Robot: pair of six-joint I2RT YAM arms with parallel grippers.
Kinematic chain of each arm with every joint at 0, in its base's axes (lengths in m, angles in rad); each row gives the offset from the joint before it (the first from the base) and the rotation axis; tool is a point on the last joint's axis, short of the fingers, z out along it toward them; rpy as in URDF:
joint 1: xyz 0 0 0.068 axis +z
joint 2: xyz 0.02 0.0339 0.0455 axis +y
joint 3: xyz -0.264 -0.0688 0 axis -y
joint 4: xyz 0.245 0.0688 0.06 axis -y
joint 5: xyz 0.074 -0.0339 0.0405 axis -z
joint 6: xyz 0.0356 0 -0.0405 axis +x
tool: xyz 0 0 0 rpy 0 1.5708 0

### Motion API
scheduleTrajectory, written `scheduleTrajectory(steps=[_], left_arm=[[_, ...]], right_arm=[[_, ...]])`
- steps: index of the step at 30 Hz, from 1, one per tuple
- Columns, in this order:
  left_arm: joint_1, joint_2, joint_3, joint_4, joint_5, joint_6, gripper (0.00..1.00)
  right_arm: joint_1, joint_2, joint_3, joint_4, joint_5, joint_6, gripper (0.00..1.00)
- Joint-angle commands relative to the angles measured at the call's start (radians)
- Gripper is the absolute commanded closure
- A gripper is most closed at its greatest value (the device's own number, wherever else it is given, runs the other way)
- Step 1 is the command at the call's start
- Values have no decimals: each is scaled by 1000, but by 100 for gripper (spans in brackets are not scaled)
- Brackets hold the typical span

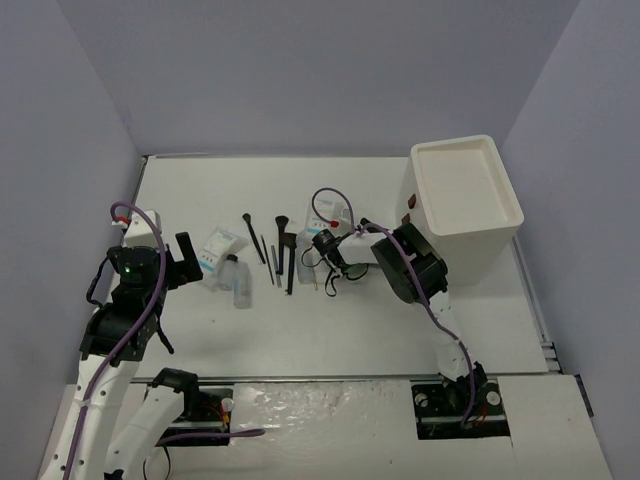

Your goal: Organize the makeup

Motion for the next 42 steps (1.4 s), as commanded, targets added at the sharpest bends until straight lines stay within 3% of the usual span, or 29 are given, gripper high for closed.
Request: scheduleTrajectory(steps=[1, 11, 18, 42], left_arm=[[0, 8, 23, 59, 3, -9, 3], [0, 8, 23, 59, 5, -9, 3], [0, 9, 23, 60, 5, -9, 3], [1, 10, 23, 60, 2, -8, 3]], right_arm=[[-13, -12, 42, 1, 79, 19, 55], [-17, -3, 64, 2, 92, 3, 73], [-10, -23, 60, 3, 55, -1, 100], [173, -145, 87, 35, -329, 17, 100]])
